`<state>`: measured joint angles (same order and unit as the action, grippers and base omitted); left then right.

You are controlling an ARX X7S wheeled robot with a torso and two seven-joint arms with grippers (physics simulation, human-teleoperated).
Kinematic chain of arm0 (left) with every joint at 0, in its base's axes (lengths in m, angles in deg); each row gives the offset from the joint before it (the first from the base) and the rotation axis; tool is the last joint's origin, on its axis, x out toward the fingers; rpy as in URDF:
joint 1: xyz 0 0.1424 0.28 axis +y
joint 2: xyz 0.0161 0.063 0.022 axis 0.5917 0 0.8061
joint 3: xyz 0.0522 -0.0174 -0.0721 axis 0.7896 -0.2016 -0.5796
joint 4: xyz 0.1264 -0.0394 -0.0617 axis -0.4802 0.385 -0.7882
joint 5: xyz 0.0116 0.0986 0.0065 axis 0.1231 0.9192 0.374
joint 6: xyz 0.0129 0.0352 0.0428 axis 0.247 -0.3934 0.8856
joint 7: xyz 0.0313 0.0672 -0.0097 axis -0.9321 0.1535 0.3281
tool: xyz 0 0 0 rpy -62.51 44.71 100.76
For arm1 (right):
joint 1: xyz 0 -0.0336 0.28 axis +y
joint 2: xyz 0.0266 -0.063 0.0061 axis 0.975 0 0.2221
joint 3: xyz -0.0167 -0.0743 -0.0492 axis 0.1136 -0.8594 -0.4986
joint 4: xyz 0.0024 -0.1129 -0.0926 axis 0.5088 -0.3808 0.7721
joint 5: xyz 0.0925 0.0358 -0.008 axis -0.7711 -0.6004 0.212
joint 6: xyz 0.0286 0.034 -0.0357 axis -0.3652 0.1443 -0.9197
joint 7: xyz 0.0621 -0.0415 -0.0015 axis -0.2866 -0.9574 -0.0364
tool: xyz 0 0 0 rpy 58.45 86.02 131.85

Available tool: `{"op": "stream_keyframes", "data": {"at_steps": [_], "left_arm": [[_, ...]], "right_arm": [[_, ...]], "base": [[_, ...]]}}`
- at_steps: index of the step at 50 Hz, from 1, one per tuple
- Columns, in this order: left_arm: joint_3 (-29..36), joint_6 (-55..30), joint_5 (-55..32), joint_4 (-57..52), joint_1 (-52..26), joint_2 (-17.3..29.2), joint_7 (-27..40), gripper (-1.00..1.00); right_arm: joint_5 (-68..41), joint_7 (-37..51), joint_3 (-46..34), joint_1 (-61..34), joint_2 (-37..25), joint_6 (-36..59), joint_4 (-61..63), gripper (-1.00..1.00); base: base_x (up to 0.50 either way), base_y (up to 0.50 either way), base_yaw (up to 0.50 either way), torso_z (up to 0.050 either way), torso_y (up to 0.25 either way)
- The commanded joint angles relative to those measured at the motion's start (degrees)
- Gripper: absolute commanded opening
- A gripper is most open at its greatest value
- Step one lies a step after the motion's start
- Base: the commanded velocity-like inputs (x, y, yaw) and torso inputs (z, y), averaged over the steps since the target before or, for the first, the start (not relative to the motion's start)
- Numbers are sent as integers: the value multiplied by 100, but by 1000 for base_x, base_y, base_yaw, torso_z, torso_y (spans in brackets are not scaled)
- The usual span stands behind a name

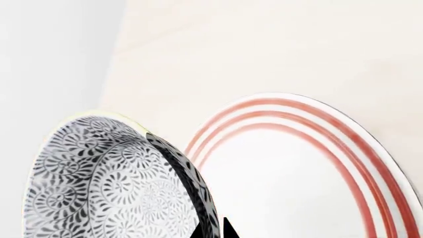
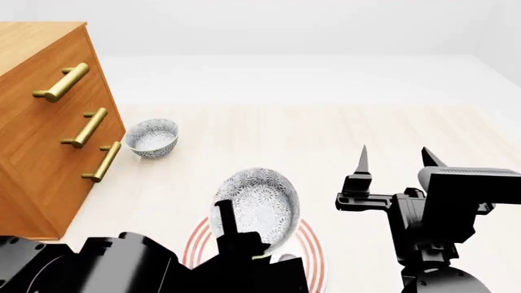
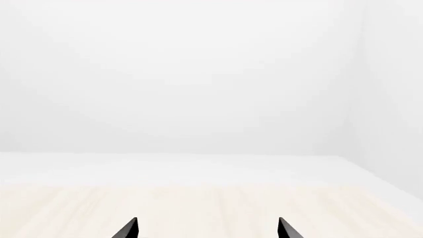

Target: Put the bowl in the middle on the plate.

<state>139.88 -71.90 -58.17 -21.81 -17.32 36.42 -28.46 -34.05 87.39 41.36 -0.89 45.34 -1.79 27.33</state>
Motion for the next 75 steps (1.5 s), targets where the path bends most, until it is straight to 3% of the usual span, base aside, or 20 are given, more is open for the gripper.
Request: {"op": "stream_keyframes", "data": {"at_steps": [1,17,29,75], "left_arm": [[330,250,545,81,-3,33,-302,-100],[1005,720,1395,882,61,24,-919,-100],[1291,834,1539,987,163,-21,-1084,-100],[1574,1237,1746,1391,353,-34,-1398,-100]], "right_arm": [[-37,36,-17,-29,-24,41,36,100],[-62,82,-16,57,-43,-55,28,100],[-109,118,26,89,-69,-58,66,100],[-222,243,-33,68,-153,-64,69,100]], "base": [[0,0,0,0,0],[0,0,0,0,0],[0,0,0,0,1],[0,0,0,0,0]]}}
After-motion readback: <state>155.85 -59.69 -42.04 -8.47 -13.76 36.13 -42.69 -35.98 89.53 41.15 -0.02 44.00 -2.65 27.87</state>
